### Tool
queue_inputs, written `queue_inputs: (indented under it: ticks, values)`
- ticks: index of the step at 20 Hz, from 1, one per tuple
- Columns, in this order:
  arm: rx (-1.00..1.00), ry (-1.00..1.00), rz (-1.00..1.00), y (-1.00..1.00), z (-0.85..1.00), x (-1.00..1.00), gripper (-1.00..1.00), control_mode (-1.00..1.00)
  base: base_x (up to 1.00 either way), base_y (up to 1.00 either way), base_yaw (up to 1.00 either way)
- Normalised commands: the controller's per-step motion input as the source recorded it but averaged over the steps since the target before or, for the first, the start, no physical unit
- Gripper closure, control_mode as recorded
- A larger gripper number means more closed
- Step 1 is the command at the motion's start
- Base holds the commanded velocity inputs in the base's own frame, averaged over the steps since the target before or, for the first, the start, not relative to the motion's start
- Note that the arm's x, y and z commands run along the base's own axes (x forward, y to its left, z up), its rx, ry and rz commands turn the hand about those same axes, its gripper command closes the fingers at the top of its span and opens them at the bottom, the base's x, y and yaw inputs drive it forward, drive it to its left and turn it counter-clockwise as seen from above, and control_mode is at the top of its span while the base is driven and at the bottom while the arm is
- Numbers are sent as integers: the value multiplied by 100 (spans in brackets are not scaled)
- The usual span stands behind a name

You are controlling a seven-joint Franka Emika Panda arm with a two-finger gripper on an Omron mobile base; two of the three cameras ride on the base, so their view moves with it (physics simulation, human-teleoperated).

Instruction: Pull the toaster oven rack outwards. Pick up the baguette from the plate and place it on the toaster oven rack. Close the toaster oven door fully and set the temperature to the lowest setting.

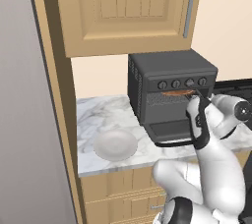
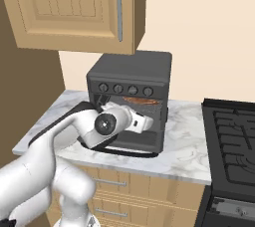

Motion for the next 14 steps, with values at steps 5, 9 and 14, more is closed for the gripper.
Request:
queue_inputs:
  ticks: [5, 9, 14]
  values:
    - [0, 18, 16, -20, 63, -89, -100, -100, 0, 0, 0]
    - [0, 7, 7, -1, 21, -43, -100, -100, 0, 0, 0]
    - [0, 0, -6, 0, 0, -10, -100, -100, 0, 0, 0]
